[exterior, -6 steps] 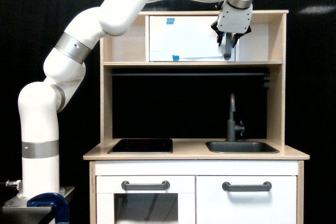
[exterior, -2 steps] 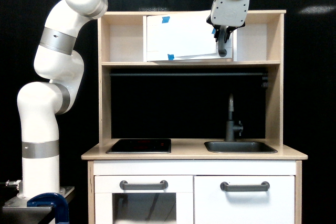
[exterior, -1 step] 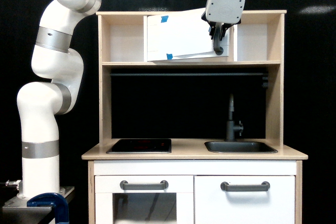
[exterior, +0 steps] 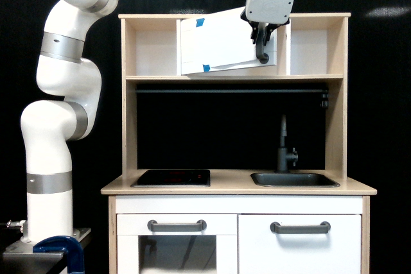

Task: Open the oven door

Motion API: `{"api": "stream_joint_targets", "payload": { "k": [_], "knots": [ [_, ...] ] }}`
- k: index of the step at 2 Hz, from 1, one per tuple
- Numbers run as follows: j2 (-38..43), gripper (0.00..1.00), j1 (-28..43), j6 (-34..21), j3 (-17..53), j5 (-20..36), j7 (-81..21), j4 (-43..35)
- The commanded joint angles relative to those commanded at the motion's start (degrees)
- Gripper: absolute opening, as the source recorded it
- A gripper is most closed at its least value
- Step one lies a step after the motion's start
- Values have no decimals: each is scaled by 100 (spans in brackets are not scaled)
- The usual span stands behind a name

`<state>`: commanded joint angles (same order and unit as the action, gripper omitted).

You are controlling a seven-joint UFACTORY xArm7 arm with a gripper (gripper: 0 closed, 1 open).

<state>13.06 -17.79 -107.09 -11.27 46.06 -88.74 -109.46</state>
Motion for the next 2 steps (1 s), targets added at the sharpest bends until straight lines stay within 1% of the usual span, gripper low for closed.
{"api": "stream_joint_targets", "payload": {
  "k": [1, 2],
  "knots": [
    [-173, 0, -88, -41, 31, 17, -116, 225],
    [-90, 100, -139, -154, 41, 18, -91, 51]
  ]
}}
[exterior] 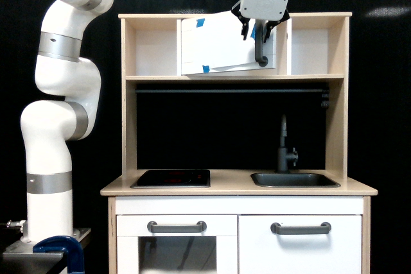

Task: Open the oven door

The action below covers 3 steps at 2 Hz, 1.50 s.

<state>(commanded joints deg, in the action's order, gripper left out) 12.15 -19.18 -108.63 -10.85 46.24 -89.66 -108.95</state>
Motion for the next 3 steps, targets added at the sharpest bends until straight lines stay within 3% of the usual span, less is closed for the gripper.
{"api": "stream_joint_targets", "payload": {
  "k": [2, 3],
  "knots": [
    [-58, 100, -185, -211, 82, 5, -162, 29],
    [-283, 100, -578, -502, 305, -82, -759, 457]
  ]
}}
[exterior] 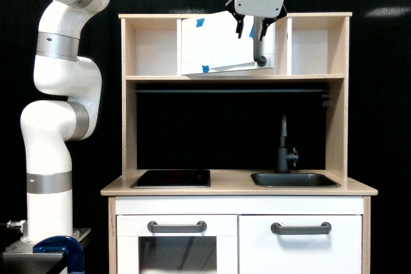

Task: Open the oven door

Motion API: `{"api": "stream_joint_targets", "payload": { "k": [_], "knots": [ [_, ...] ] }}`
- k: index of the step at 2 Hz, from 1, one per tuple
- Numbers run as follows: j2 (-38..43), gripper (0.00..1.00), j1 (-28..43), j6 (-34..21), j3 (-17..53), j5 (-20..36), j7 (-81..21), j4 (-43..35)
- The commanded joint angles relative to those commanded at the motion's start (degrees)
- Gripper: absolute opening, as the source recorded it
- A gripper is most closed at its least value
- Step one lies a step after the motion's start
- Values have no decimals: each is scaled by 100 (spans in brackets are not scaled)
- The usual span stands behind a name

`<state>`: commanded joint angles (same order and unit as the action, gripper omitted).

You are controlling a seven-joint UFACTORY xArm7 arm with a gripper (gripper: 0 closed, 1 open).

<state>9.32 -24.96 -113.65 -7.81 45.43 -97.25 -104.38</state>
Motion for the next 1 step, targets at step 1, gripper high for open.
{"api": "stream_joint_targets", "payload": {
  "k": [1],
  "knots": [
    [-436, 100, -474, -358, 524, -333, -1128, 889]
  ]
}}
